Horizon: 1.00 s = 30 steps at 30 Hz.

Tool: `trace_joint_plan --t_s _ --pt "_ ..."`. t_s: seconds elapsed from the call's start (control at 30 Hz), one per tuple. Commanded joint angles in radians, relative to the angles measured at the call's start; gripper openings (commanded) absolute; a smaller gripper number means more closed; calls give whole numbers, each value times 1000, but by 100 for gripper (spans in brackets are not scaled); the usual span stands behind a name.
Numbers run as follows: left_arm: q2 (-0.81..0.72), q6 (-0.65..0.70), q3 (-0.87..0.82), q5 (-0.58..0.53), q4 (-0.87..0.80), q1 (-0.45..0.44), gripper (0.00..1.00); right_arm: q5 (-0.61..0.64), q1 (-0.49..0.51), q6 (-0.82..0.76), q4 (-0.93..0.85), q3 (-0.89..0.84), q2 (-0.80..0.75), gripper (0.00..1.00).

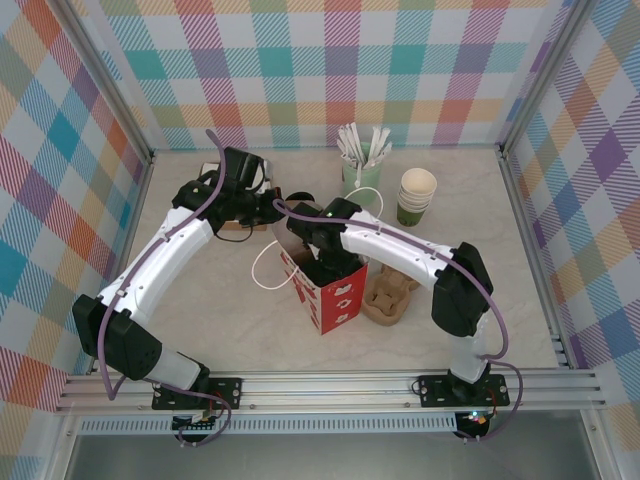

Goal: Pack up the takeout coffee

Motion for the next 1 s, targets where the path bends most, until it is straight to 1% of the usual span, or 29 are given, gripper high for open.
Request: trace_joint_plan --t_s 0.0,0.4,0.97 --pt "8 -2 19 8 -4 -12 4 2 6 -26 -3 -28 30 73" --pt "8 1 20 6 -5 -12 4 -9 5 -39 83 -117 46 73" --pt "8 -4 11 8 0 -12 4 -23 5 -51 116 -187 88 74"
